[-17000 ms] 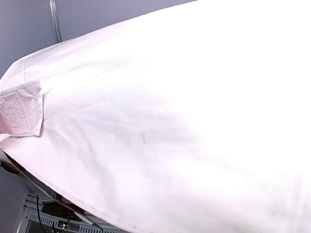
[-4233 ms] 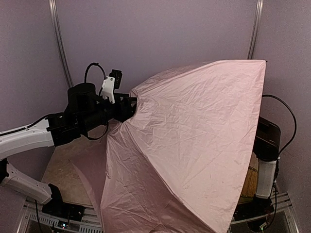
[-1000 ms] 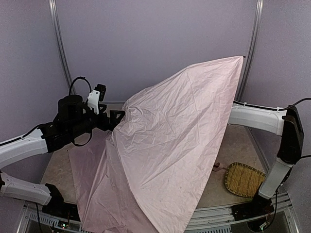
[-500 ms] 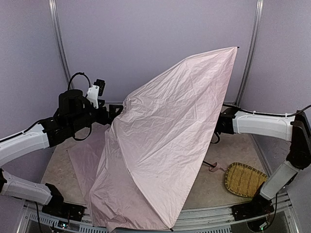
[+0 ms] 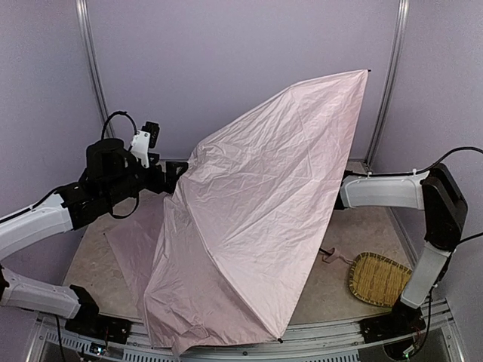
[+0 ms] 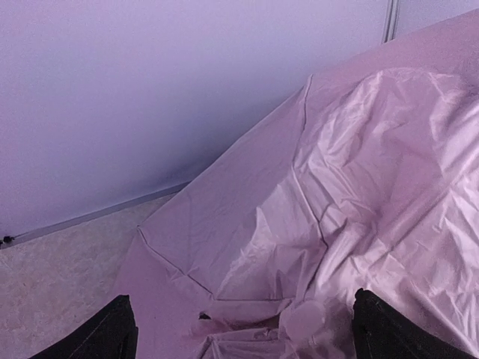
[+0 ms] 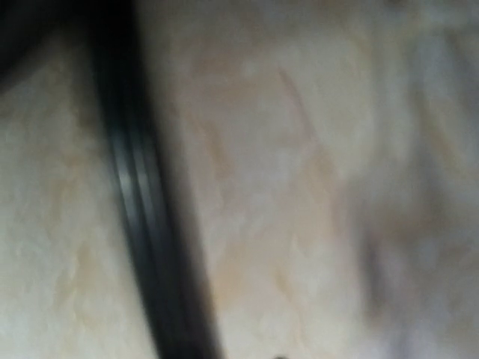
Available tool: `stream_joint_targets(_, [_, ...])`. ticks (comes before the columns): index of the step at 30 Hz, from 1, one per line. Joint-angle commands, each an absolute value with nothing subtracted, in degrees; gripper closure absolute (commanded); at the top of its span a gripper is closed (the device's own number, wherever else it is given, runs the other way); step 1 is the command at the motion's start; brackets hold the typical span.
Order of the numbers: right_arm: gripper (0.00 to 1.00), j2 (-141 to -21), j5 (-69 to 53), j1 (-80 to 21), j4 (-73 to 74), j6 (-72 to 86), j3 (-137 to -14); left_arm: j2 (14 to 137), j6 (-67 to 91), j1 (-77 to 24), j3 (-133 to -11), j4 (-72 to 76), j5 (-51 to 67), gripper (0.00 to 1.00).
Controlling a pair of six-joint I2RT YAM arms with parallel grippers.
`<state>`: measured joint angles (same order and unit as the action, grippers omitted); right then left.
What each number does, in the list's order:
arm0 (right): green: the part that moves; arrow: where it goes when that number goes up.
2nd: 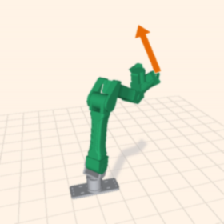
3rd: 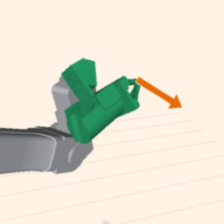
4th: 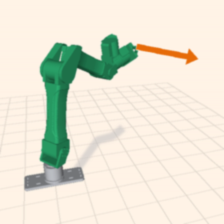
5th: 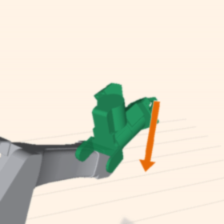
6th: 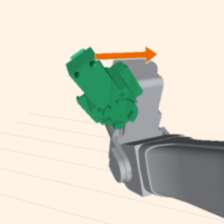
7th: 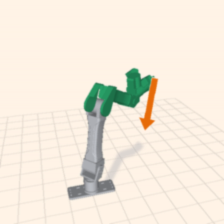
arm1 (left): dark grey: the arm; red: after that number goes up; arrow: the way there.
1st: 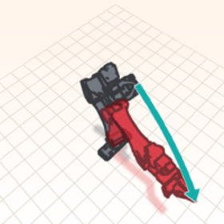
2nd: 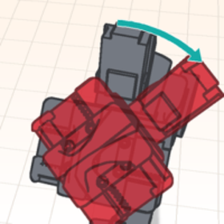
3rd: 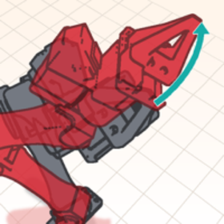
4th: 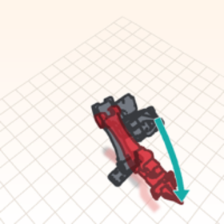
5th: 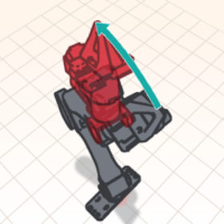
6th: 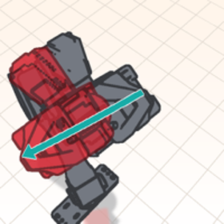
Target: Put away the umbrella
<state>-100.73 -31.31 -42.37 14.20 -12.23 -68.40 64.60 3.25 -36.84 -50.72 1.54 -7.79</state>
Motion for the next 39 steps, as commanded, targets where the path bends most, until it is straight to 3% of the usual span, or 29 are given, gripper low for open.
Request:
stream_joint_targets(1, [0.9, -97.9, -32.5, -43.0, 6.7, -5.8, -70.7, 58.6, 2.9, -36.4, -50.8, 0.1, -11.6, 0.03])
stream_joint_targets(3, [1.0, -97.0, -31.7, -43.0, 4.3, -2.5, -70.8, 55.4, 3.8, -36.4, -51.5, -1.9, -14.7, 0.03])
stream_joint_targets(9, [1.0, -96.4, -23.7, -43.0, 1.6, 8.5, -75.8, 45.5, 7.9, -36.6, -52.2, -7.4, -25.5, 0.05])
stream_joint_targets(13, [1.0, -96.4, -14.7, -43.2, 0.2, 14.4, -80.4, 38.6, 10.6, -38.2, -51.3, -9.1, -25.7, 0.1])
stream_joint_targets(21, [1.0, -97.2, 3.2, -46.0, -4.1, 20.1, -86.0, 28.2, 10.7, -51.9, -45.4, -6.5, -33.7, 0.15])
stream_joint_targets(26, [1.0, -97.9, 11.9, -48.7, -7.8, 21.1, -88.2, 35.1, 11.9, -58.2, -40.8, -3.4, -31.3, 0.17])
stream_joint_targets(30, [1.0, -97.5, 16.8, -52.0, -11.1, 21.1, -88.1, 40.8, 10.1, -63.0, -33.2, 11.5, -25.7, 0.14])
stream_joint_targets(39, [1.0, -94.2, 15.8, -56.0, -31.1, 25.7, -76.3, 65.9, 10.4, -62.4, -34.9, 33.7, -1.5, 0.03])
